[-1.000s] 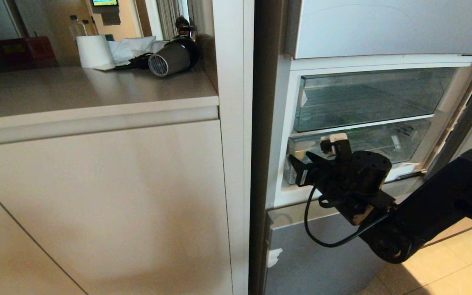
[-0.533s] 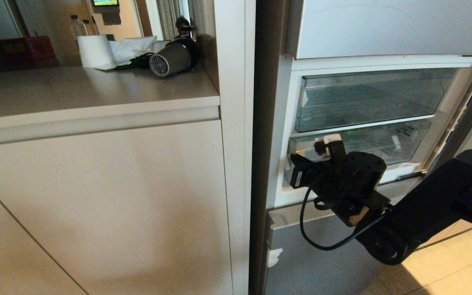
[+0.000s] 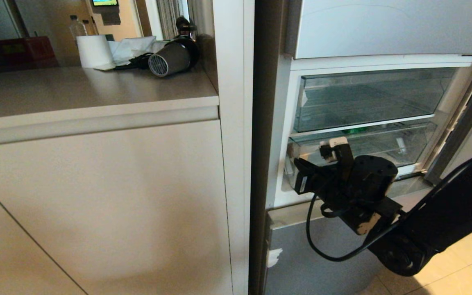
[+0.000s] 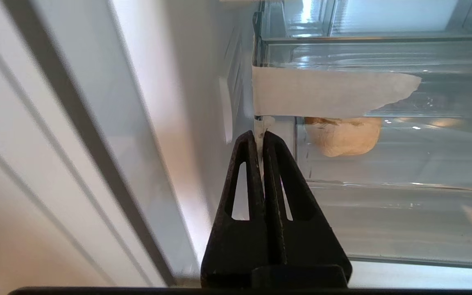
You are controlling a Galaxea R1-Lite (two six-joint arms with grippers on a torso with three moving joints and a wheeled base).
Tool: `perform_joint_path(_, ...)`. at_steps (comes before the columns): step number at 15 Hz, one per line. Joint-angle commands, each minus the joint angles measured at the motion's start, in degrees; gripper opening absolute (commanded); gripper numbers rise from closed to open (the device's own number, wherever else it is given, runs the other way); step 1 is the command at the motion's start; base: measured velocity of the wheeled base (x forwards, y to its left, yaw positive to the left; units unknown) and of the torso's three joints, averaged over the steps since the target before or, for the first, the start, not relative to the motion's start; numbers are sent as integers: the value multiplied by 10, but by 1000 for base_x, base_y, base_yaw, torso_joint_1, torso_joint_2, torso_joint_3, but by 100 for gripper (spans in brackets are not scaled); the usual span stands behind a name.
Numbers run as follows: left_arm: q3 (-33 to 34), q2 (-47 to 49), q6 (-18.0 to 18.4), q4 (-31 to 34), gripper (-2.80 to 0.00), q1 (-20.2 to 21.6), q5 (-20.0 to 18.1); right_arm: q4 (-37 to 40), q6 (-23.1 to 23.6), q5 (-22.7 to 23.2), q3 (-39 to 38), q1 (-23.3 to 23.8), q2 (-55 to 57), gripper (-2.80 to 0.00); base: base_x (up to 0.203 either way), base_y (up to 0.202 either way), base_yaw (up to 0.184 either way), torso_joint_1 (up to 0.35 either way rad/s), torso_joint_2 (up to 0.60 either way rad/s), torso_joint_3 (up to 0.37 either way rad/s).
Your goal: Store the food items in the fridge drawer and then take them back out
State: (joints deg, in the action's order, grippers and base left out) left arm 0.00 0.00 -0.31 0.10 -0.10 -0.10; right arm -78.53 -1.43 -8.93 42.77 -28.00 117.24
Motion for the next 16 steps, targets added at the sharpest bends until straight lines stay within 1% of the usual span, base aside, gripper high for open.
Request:
perform_joint_path(1, 0, 1, 0, 0, -280, 0, 0, -5, -1, -3, -25, -7, -27, -280, 0, 0, 0, 0, 0, 0)
perform_joint_path(9, 0, 1, 0, 0, -280, 0, 0, -5, -2, -32, -144, -47, -100, -280, 0, 0, 0, 0, 0, 0)
perform_joint_path(12, 0, 1, 0, 0, -280, 0, 0, -5, -2, -48, -174, -61, -119, -280, 0, 0, 0, 0, 0, 0)
perform_joint_path(16, 0, 1, 0, 0, -280, 0, 0, -6, -2, -51, -198, -72, -136, -280, 0, 0, 0, 0, 0, 0)
